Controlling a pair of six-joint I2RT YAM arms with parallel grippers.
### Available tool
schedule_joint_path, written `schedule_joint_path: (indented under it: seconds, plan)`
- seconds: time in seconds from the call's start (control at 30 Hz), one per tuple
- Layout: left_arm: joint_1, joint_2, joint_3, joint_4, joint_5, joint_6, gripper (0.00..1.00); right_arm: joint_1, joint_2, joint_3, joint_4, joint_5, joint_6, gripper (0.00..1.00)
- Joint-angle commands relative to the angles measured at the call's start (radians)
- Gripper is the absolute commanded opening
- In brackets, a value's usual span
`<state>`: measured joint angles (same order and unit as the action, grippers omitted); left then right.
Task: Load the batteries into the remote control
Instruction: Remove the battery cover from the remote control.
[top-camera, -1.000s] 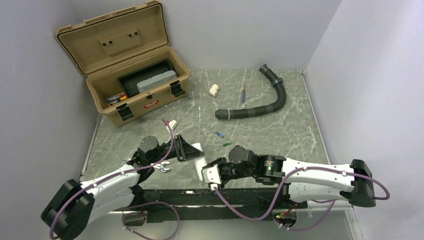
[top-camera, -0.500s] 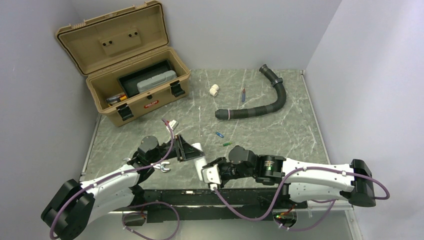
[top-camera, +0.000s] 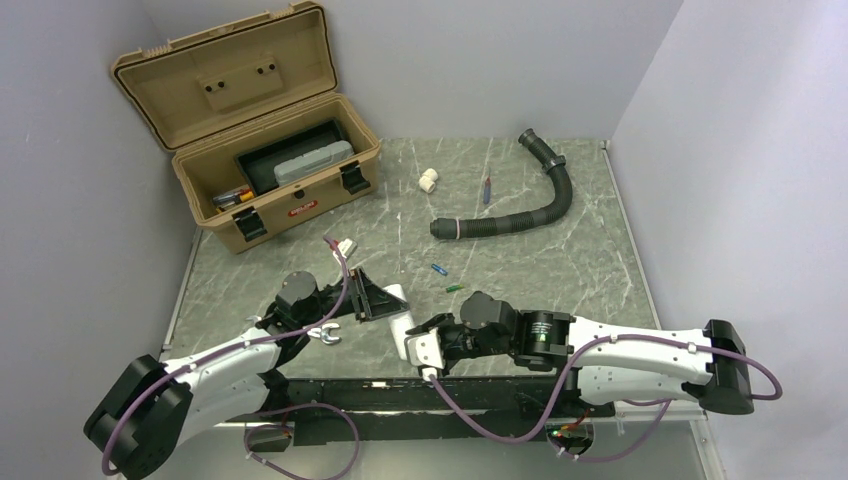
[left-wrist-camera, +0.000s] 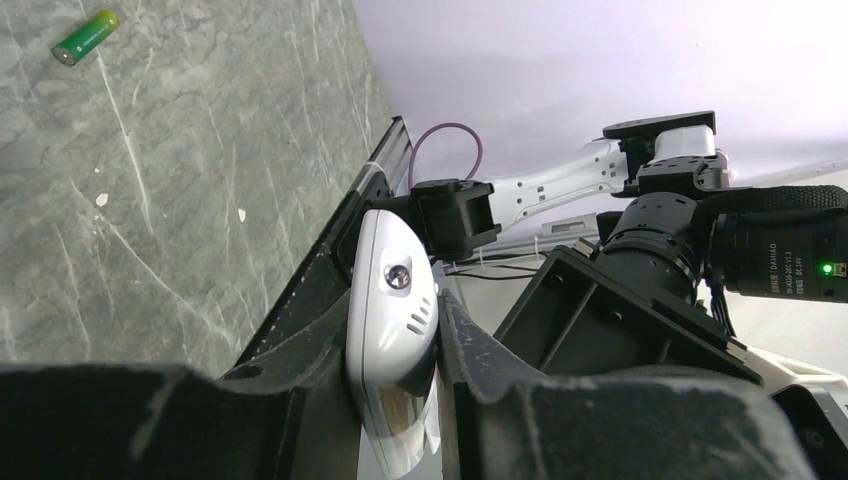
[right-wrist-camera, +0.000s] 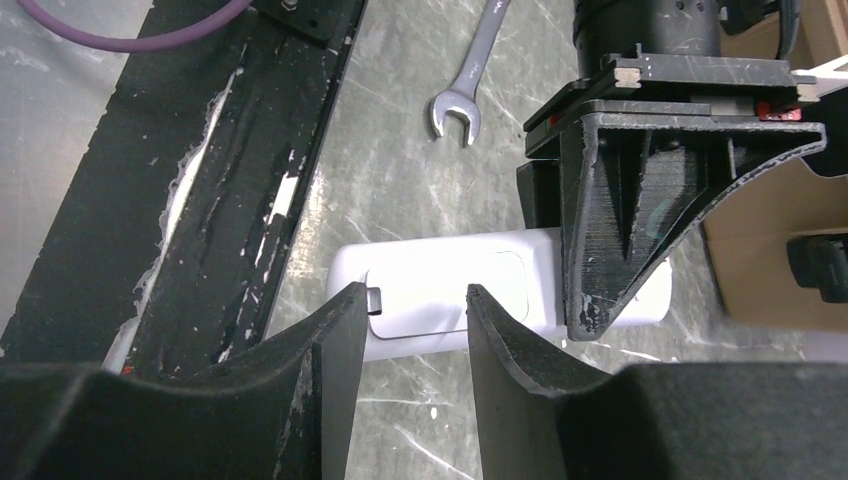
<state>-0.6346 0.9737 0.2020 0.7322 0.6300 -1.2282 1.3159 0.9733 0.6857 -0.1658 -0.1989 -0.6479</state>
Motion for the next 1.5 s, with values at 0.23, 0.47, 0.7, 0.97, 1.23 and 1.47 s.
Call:
schedule_joint_path:
  seconds: [0.23,0.47,0.7,0.97,1.23,1.47]
  plan:
    - [-0.004,0.000,-0.004,0.045,0.017,-0.001,0.00,0.001,-0.044,0.025,0.076,0.035,-0.016,0.43]
    - [-0.004,-0.001,-0.001,0.047,0.018,-0.004,0.00,0.001,-0.036,0.026,0.034,-0.006,-0.007,0.44]
    - [-0.005,0.007,-0.007,0.056,0.015,-0.008,0.00,0.000,-0.034,0.025,0.012,-0.050,0.008,0.46]
    - [-0.004,0.016,-0.012,0.073,0.015,-0.018,0.00,0.000,-0.018,0.022,0.004,-0.052,0.007,0.47]
    - [-0.004,0.024,-0.016,0.094,0.013,-0.035,0.00,0.000,-0.012,0.012,0.002,-0.056,0.011,0.48]
    - [-0.004,0.044,-0.018,0.123,0.016,-0.047,0.00,0.000,0.004,0.007,0.002,-0.060,0.019,0.48]
